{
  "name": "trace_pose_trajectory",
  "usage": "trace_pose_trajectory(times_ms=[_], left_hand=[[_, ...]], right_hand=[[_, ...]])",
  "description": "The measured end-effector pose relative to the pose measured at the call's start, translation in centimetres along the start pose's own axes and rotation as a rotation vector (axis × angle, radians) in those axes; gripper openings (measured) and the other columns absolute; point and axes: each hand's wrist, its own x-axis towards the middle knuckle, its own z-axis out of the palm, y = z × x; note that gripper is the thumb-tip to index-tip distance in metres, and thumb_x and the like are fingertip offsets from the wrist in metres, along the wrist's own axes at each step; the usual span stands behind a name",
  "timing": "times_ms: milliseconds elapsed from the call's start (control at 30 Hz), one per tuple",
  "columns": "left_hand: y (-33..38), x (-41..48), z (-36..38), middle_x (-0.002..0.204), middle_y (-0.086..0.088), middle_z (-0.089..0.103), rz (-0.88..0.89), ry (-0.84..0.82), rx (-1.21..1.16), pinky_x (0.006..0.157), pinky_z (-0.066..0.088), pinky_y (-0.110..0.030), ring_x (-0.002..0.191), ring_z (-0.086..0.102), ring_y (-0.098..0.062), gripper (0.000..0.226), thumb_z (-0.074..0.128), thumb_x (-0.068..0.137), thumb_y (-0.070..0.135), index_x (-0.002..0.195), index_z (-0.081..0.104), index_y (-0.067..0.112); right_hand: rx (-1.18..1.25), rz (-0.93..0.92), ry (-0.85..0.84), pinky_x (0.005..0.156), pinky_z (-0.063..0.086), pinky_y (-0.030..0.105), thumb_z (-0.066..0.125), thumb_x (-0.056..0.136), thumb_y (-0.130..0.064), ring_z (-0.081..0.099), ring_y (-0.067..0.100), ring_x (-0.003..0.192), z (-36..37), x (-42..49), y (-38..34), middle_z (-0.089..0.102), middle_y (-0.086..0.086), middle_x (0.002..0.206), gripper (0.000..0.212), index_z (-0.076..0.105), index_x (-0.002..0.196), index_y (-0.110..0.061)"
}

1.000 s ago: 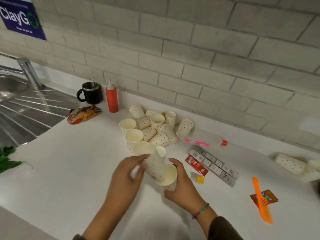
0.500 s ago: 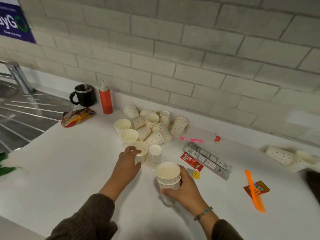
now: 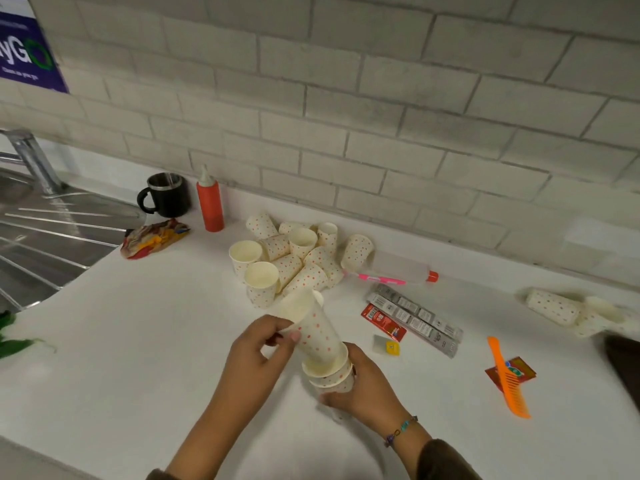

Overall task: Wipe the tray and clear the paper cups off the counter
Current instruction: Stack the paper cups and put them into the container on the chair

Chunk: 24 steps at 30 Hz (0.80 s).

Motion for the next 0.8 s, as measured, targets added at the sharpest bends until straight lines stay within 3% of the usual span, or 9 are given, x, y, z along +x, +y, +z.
trace_pose_trajectory(times_ms=[133,267,467,600,667,733,800], left_hand=[[-0.5,-0.7,0.2,0.092,0.023,0.063,-0.004,-0.219,0.085,0.070,0.045,-0.013,0.084,0.060,-0.005,0.022,0.067,0.083,0.023,0.086,0.060,0.044],[-1.1,0.6,-0.7,0.091,0.018,0.063,-0.008,-0.287,0.024,0.072,0.048,-0.020,0.084,0.060,-0.009,0.002,0.065,0.084,0.036,0.082,0.066,0.037],[-0.6,3.2,-0.8,0.083,0.016,0.065,0.037,-0.534,0.081,0.067,0.043,-0.012,0.076,0.059,-0.005,0.022,0.058,0.077,0.058,0.075,0.067,0.038],[-1.9,6.0,0.9,0.096,0.018,0.064,-0.006,-0.243,0.065,0.068,0.044,-0.014,0.079,0.058,-0.003,0.004,0.063,0.084,0.040,0.087,0.065,0.040],[-3.7,7.9,2.5,0.113,0.006,0.058,-0.003,-0.190,0.252,0.082,0.045,-0.024,0.098,0.058,-0.012,0.029,0.069,0.080,0.029,0.108,0.061,0.031],[-5.5,9.1,4.8,0.135,-0.009,0.044,-0.080,-0.294,0.450,0.101,0.037,-0.038,0.124,0.042,-0.029,0.066,0.075,0.074,0.030,0.132,0.045,0.019],[-6.9,9.4,6.6,0.148,-0.011,0.028,-0.144,-0.375,0.563,0.109,0.028,-0.043,0.136,0.026,-0.033,0.087,0.076,0.072,0.037,0.142,0.029,0.018]], right_hand=[[0.085,-0.018,0.014,0.085,0.052,0.026,0.082,0.056,-0.032,0.060,0.006,0.098,0.5,0.2,-0.9,0.061,-0.012,0.110,0.071,0.049,0.119,-0.028],[0.214,-0.018,0.026,0.080,0.048,0.016,0.087,0.056,-0.034,0.059,0.002,0.098,0.5,-0.1,-0.9,0.062,-0.014,0.109,0.068,0.051,0.114,-0.031],[0.216,-0.015,0.088,0.077,0.043,0.012,0.079,0.056,-0.039,0.057,0.002,0.098,0.6,-1.2,-0.9,0.059,-0.017,0.110,0.069,0.048,0.117,-0.033],[0.218,0.024,0.156,0.073,0.041,0.007,0.079,0.060,-0.034,0.055,-0.006,0.094,0.1,-2.1,-0.6,0.057,-0.022,0.103,0.062,0.044,0.112,-0.037],[0.242,0.058,0.206,0.071,0.042,0.004,0.080,0.062,-0.031,0.054,-0.011,0.090,-0.1,-2.8,-0.2,0.057,-0.021,0.101,0.059,0.044,0.108,-0.039],[0.264,0.084,0.254,0.070,0.040,0.000,0.081,0.063,-0.027,0.051,-0.019,0.087,-0.1,-3.6,0.5,0.058,-0.019,0.097,0.056,0.046,0.106,-0.036],[0.268,0.095,0.279,0.069,0.039,0.000,0.082,0.063,-0.026,0.050,-0.021,0.084,-0.1,-4.5,1.1,0.059,-0.019,0.096,0.057,0.047,0.106,-0.035]])
